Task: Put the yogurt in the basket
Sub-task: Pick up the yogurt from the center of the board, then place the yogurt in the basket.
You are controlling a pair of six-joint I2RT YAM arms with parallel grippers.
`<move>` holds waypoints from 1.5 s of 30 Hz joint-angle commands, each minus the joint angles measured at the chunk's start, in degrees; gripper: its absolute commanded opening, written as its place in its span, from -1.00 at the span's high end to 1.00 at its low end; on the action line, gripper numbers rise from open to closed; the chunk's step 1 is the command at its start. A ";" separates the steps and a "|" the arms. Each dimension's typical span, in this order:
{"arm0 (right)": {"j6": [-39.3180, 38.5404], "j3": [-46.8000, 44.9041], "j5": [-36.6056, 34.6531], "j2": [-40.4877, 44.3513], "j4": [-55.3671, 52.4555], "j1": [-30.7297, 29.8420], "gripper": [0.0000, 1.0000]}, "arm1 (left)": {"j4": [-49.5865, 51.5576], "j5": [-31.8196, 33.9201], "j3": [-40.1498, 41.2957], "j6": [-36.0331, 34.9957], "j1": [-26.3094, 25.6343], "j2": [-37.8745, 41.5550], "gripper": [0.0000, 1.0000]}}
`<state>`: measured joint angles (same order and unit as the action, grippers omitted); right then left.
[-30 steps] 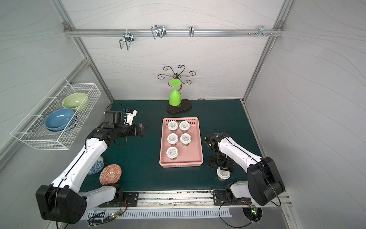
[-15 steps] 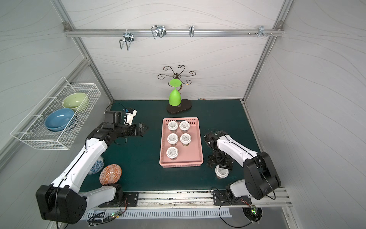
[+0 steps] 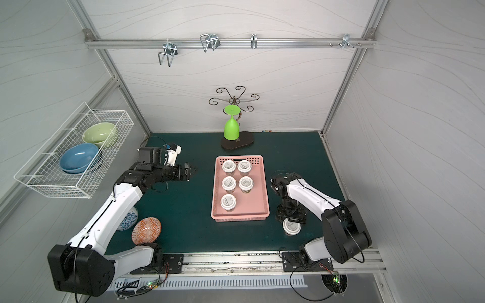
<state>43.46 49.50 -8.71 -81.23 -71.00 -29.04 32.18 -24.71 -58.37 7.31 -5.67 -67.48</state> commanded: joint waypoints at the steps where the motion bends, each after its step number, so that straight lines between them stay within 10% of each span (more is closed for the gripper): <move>1: 0.29 -0.67 0.45 1.17 -0.50 -0.40 -0.59 | -2.74 -0.87 0.01 -0.05 0.22 1.36 -0.99; 27: -1.59 19.15 -2.67 7.85 -17.06 -2.91 -0.52 | -3.43 1.61 1.02 -1.16 0.26 1.76 -0.99; 45: -3.08 42.94 1.15 -11.42 -14.25 -19.42 -0.50 | -5.24 5.37 3.70 -2.40 2.14 2.54 -0.99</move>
<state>42.02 89.91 -8.03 -90.63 -85.89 -47.37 29.85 -19.99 -55.05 5.78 -4.25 -65.98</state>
